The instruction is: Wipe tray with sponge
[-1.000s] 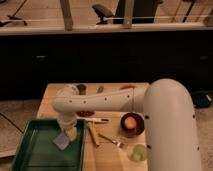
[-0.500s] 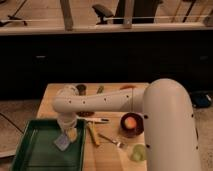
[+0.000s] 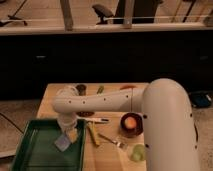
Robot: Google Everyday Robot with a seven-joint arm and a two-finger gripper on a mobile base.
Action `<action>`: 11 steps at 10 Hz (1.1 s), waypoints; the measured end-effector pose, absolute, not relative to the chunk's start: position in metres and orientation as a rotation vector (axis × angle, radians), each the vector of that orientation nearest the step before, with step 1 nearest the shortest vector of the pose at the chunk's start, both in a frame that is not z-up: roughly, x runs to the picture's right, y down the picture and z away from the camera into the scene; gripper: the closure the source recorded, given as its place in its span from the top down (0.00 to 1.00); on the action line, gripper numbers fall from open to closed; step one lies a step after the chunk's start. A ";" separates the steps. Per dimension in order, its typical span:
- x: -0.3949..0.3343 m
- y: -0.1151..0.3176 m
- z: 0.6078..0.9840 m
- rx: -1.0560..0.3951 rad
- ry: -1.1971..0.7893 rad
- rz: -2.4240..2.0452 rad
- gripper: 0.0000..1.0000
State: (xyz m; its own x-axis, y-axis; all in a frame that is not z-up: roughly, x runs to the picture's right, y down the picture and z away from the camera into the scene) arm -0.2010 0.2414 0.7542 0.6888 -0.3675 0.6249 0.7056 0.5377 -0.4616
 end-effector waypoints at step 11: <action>-0.279 0.250 0.764 -0.688 -0.671 -0.974 0.00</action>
